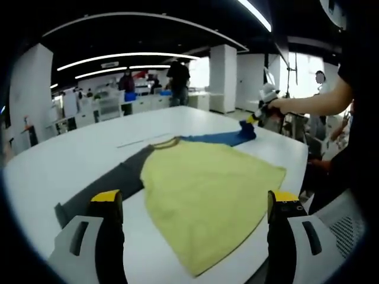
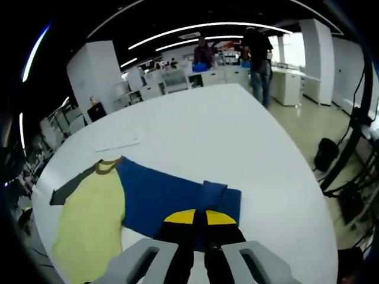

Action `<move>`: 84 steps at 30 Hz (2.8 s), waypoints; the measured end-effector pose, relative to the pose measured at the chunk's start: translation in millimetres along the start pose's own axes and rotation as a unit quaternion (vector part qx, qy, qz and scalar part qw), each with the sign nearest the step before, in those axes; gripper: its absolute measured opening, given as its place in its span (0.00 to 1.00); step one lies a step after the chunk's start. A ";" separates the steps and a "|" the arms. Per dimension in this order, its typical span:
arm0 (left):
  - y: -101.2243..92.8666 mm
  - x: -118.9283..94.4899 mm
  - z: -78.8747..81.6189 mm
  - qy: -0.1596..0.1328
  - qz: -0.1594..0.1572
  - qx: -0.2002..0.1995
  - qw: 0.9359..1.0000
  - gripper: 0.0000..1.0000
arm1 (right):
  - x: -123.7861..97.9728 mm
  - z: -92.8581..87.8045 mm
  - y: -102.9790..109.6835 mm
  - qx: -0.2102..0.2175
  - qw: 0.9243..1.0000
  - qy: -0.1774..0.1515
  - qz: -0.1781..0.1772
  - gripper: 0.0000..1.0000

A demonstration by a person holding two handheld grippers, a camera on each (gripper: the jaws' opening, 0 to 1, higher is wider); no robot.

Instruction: Fold the garment on the visible template until the final outline fits inside the template.

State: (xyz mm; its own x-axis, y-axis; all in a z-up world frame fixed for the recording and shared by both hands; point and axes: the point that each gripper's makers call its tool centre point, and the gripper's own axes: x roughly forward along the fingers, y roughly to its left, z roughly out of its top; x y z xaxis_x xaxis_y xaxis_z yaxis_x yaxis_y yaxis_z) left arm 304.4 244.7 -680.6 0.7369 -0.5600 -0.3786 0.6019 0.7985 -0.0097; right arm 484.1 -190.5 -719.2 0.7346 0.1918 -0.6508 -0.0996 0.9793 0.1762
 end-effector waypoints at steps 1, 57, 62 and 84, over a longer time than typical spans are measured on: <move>0.0 0.0 -0.1 0.000 0.000 0.000 1.000 0.99 | -0.1 -0.3 7.6 -0.004 1.000 -0.001 0.002 0.00; -1.7 -1.6 -13.8 0.017 0.001 0.004 1.000 0.98 | 66.3 2.6 180.4 -0.076 0.991 0.018 0.108 0.00; -2.0 -1.8 -15.6 0.020 0.000 0.004 1.000 0.98 | 70.3 -0.4 194.4 -0.085 0.989 0.025 0.115 0.00; 0.4 -5.6 -17.9 0.019 0.003 0.003 1.000 0.98 | 92.4 0.6 262.0 -0.112 0.980 0.046 0.156 0.00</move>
State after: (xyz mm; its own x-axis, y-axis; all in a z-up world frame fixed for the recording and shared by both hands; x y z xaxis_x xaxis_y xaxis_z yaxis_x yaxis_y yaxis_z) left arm 295.0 252.1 -695.0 0.7291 -0.5457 -0.4131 0.5985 0.8011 -0.0019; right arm 526.3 83.8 -732.8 0.5831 0.4784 -0.6567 -0.4621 0.8601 0.2162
